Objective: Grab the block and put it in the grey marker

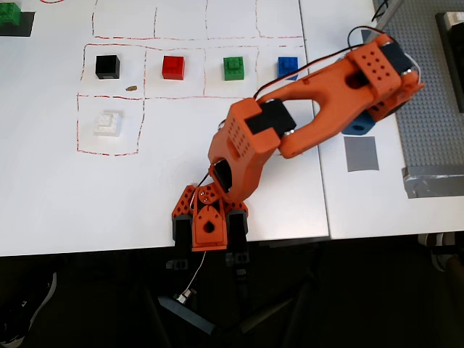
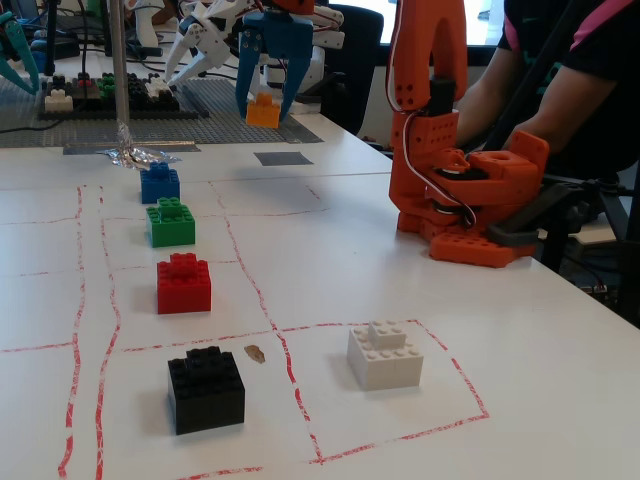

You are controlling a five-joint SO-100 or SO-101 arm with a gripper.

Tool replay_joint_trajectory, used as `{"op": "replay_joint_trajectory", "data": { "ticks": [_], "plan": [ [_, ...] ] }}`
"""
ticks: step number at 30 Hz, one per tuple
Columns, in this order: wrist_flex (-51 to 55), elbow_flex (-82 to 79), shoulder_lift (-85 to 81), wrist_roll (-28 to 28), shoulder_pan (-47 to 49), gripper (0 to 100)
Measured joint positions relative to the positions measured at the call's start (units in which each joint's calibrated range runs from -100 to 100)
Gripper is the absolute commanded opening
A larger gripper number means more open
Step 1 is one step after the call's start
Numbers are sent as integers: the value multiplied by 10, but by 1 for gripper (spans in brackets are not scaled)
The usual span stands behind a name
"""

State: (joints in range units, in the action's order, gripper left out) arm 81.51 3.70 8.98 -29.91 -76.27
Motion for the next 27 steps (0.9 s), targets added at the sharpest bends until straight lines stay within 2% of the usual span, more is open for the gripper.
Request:
{"op": "replay_joint_trajectory", "data": {
  "ticks": [7, 14, 17, 27],
  "plan": [
    [-3, 109, 87, -63, -60, 0],
    [-4, 111, 132, -121, -99, 0],
    [-4, 110, 150, -134, -101, 0],
    [-102, 52, 167, -156, -105, 0]
  ]
}}
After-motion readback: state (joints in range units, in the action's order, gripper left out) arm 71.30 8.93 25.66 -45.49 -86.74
